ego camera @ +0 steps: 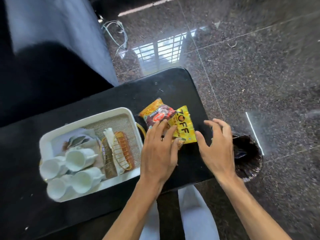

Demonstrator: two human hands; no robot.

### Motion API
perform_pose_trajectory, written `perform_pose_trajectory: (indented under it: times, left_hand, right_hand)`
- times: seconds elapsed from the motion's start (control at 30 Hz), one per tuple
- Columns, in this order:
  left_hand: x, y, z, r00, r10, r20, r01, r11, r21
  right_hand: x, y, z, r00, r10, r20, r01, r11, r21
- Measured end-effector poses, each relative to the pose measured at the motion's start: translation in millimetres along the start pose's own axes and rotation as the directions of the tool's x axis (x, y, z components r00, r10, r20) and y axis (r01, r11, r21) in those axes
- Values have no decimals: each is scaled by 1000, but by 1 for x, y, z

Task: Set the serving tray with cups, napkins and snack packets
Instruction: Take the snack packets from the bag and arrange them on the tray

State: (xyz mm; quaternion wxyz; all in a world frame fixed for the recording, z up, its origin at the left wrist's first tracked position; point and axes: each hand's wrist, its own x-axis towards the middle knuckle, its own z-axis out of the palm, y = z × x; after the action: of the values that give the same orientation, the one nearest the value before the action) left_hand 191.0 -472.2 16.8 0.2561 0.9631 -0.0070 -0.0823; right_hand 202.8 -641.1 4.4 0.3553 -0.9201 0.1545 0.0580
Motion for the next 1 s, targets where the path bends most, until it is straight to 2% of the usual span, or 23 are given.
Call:
perform_pose_trajectory:
  times: [0.17,0.37,0.57,0.83,1.0]
  left_hand:
    - [-22,-35,-10,973,-227,-39,214,955,-206]
    - [-34,-42,6,926,-375,38,360,849,-388]
    - [-33,-39,25,863,-474,175,496,729,-472]
    - [-29,-38,34,830,-509,229,548,666,-506]
    - [-29,-30,28,805,-550,222,561,585,-586]
  right_hand:
    - [-31,-29,30,995,20,101,-24,999,46]
    - [-56,-30,56,979,154,135,-167,982,91]
    - [-64,-26,70,955,271,123,-289,944,157]
    - [-58,-18,80,928,290,235,-328,933,146]
    - [-58,-23,68,945,221,240,-260,955,142]
